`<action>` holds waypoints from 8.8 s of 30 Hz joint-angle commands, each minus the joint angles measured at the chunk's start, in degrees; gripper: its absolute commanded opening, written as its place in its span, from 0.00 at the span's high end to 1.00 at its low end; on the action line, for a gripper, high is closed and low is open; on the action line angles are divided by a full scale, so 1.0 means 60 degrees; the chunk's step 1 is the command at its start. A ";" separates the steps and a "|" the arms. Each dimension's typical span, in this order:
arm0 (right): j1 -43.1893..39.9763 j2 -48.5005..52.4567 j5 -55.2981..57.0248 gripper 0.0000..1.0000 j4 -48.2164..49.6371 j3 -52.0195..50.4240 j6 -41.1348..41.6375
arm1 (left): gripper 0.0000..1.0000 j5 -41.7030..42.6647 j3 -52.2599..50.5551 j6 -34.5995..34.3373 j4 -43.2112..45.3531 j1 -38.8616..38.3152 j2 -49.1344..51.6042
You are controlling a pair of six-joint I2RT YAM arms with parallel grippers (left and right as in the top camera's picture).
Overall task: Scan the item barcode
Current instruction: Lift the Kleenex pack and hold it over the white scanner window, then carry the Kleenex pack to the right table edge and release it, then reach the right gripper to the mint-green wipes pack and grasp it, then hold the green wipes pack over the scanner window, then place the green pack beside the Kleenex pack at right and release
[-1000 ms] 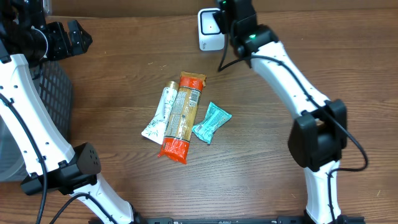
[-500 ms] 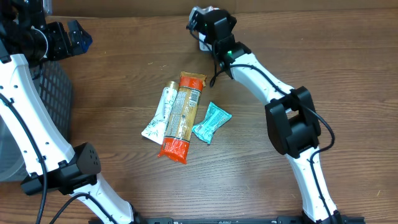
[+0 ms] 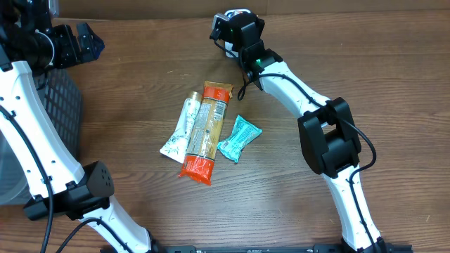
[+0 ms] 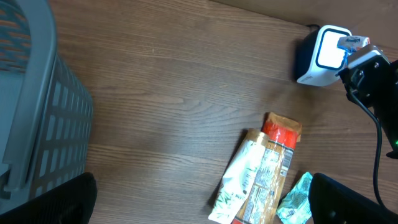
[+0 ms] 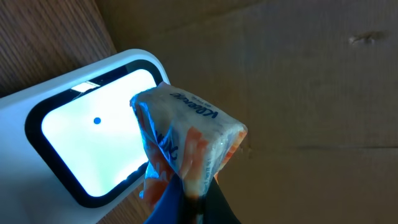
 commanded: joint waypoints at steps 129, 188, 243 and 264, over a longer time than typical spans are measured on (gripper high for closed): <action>-0.1548 -0.3249 -1.0087 0.96 -0.6226 -0.5574 1.2327 | 0.00 0.0076 0.0011 0.0186 -0.0015 -0.0066 0.0022; 0.0572 -0.2940 -0.0459 0.96 0.7227 -0.5574 0.0783 | 0.00 0.0076 0.0011 0.0186 -0.0015 -0.0066 0.0022; 0.0532 -0.5023 0.1093 0.96 0.2572 -0.3770 0.4834 | 0.00 0.0076 0.0011 0.0186 -0.0015 -0.0066 0.0022; -0.4925 -0.7686 -0.3701 0.96 -0.7807 -0.5581 1.5948 | 0.00 0.0076 0.0011 0.0186 -0.0015 -0.0066 0.0022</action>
